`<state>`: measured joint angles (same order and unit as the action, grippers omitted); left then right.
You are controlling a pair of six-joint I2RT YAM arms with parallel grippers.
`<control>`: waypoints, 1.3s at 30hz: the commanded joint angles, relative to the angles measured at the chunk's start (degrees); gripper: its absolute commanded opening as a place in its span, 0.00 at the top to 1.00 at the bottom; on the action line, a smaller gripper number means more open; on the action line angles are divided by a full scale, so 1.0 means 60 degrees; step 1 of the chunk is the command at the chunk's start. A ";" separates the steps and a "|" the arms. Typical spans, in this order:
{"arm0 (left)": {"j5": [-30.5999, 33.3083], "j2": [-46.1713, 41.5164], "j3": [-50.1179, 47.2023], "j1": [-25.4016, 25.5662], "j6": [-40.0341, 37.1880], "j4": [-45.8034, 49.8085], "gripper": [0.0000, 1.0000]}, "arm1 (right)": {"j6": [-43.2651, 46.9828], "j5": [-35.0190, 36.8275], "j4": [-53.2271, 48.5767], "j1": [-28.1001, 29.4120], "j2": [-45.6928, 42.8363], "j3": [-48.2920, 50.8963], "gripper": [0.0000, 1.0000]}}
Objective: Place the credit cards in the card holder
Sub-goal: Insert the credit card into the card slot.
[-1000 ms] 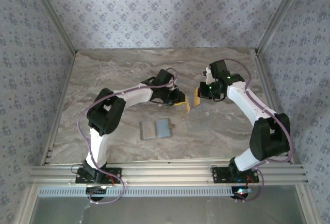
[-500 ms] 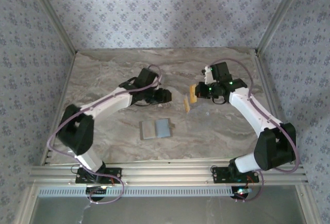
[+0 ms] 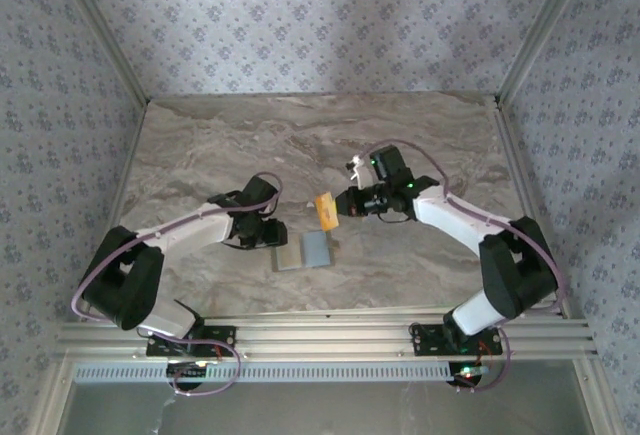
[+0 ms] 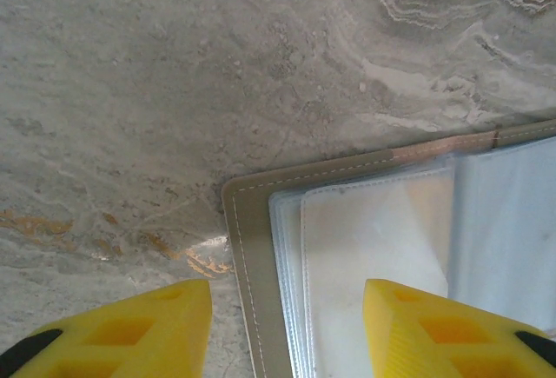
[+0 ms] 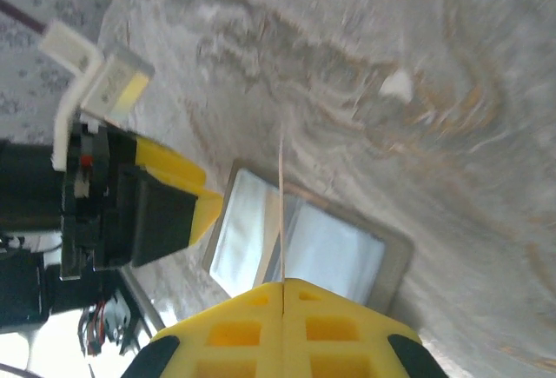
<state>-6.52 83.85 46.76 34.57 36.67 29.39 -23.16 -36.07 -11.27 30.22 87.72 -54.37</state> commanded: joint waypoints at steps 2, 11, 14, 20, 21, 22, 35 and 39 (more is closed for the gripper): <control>0.0267 0.0246 0.0027 0.0161 0.0041 -0.0069 0.51 | -0.0586 -0.0867 0.1234 0.0222 0.0254 0.0561 1.00; 0.0296 0.0732 -0.0006 0.0325 0.0128 -0.0283 0.57 | -0.0965 -0.1315 0.1854 0.0506 0.0530 0.1045 1.00; 0.0275 0.0748 -0.0149 0.0396 0.0238 -0.0389 0.60 | -0.1258 -0.1652 0.2302 0.0588 0.0876 0.1235 1.00; 0.0267 0.0753 -0.0392 0.0487 0.0429 -0.0533 0.62 | -0.1665 -0.2010 0.2945 0.0568 0.1212 0.1602 1.00; 0.0267 0.0760 -0.0410 0.0494 0.0450 -0.0548 0.62 | -0.1712 -0.2043 0.2989 0.0566 0.1268 0.1656 1.00; 0.0267 0.0777 -0.0424 0.0514 0.0463 -0.0555 0.62 | -0.1732 -0.2072 0.3033 0.0577 0.1298 0.1691 1.00; 0.0238 0.0995 -0.0419 0.0637 0.0554 -0.0685 0.64 | -0.2073 -0.2352 0.3578 0.0512 0.1947 0.1928 1.00; 0.0252 0.1017 -0.0427 0.0633 0.0569 -0.0707 0.64 | -0.2075 -0.2410 0.3495 0.0494 0.2048 0.1963 1.00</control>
<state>-5.28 88.20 45.41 37.80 39.70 23.79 -35.18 -48.95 9.45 33.36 99.07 -42.98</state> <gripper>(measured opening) 0.361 0.067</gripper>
